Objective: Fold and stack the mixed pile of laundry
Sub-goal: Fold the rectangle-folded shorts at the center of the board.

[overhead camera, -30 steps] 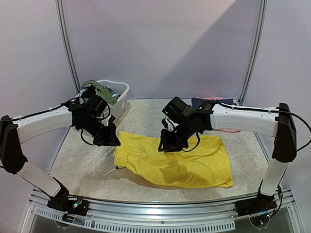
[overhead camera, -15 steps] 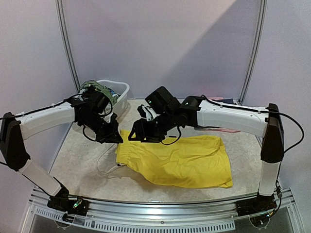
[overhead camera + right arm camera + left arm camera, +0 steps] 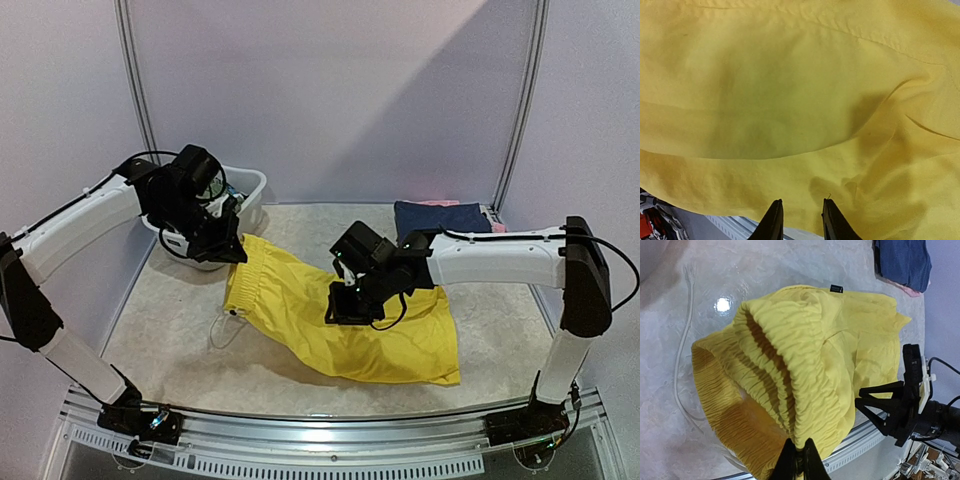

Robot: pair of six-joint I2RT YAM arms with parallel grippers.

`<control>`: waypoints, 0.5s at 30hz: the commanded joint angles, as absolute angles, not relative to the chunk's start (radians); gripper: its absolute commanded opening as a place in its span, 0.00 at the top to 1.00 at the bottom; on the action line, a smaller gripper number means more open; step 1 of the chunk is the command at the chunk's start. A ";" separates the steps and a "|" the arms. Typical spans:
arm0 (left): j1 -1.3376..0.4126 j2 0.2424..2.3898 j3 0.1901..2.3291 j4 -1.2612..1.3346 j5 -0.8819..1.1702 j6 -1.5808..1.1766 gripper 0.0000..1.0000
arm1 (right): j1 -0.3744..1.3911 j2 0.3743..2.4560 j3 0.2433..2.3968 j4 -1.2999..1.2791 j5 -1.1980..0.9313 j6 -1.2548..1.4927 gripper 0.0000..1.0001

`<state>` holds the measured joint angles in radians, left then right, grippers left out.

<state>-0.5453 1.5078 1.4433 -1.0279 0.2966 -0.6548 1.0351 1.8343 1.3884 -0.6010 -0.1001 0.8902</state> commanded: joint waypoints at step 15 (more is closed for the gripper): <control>-0.552 1.593 1.791 -1.374 0.203 -0.522 1.00 | 1.027 2.243 1.831 -0.523 -0.250 0.921 0.84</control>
